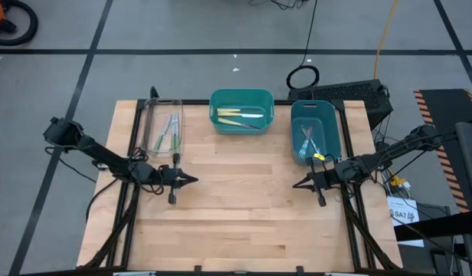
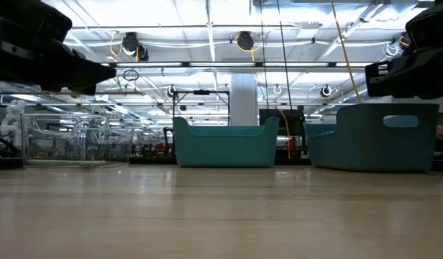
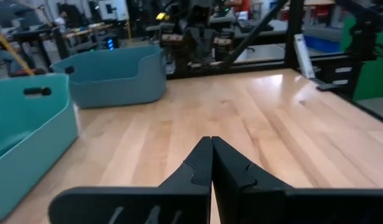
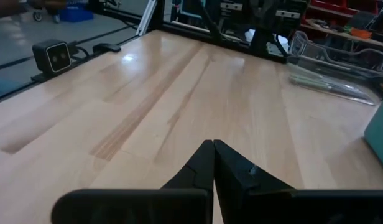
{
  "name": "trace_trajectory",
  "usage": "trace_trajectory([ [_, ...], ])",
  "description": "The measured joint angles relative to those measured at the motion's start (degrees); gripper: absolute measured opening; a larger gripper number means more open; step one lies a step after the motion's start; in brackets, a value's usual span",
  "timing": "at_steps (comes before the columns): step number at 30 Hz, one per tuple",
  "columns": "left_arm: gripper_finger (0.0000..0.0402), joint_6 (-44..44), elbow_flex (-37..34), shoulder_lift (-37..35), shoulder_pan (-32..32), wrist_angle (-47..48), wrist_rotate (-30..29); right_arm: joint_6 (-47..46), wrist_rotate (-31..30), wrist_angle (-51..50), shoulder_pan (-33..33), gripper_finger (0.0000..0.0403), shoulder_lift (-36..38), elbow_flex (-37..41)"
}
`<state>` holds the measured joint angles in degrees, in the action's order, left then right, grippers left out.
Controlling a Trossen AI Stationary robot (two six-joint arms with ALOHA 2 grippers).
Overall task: Sort silverware by color (type)
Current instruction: Return to Home Position
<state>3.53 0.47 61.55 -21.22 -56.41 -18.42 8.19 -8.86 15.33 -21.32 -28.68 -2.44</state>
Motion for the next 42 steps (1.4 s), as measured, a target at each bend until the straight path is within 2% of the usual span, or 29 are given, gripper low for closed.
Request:
trace_trajectory([
  [11, 0.0003, 3.43, 0.00, -7.78, 0.31, 7.38, 0.98, -1.27, -0.02, -5.04, 0.00, 0.0000, 4.08, 0.09],
  [32, 0.0003, 3.82, 0.00, -27.72, 0.31, 27.25, 0.36, 0.22, 0.02, -13.58, 0.00, 0.0000, 19.26, 0.20],
  [42, 0.0003, 3.77, 0.02, -38.10, 3.54, 37.97, 0.38, 1.37, 0.11, -15.22, 0.00, 0.0000, 22.78, 0.20],
])
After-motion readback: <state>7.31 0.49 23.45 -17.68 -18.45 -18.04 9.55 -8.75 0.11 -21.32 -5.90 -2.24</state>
